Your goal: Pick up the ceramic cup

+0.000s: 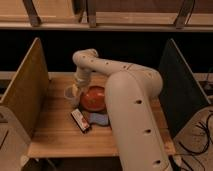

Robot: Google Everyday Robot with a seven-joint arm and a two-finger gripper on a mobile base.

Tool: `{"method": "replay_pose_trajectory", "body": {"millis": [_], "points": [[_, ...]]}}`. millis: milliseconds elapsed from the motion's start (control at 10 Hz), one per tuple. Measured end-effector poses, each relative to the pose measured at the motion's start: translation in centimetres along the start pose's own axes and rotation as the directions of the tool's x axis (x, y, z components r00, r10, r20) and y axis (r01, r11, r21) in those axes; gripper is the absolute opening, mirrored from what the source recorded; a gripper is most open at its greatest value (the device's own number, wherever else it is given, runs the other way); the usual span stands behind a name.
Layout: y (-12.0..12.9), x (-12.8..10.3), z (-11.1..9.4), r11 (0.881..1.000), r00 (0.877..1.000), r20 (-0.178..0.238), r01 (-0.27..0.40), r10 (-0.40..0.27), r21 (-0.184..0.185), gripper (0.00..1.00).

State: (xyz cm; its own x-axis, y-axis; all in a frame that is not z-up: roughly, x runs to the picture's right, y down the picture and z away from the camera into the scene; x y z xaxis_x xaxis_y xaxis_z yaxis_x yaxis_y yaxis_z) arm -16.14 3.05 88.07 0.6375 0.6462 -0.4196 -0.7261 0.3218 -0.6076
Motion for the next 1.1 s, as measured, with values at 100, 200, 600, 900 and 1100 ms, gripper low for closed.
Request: {"method": "replay_pose_trajectory", "body": {"millis": [100, 200, 600, 900, 1100], "points": [[0.8, -0.6, 0.1, 0.999, 0.999, 0.005, 0.036, -0.036, -0.009, 0.18], [1.2, -1.0, 0.0, 0.998, 0.998, 0.006, 0.063, -0.063, -0.013, 0.09], [2.4, -4.7, -3.3, 0.981, 0.981, 0.046, 0.185, -0.188, 0.053, 0.0], [1.7, -6.3, -9.0, 0.957, 0.968, 0.081, 0.218, -0.236, 0.19, 0.0], [-0.1, -5.2, -13.1, 0.943, 0.977, 0.087, 0.16, -0.192, 0.292, 0.0]]}}
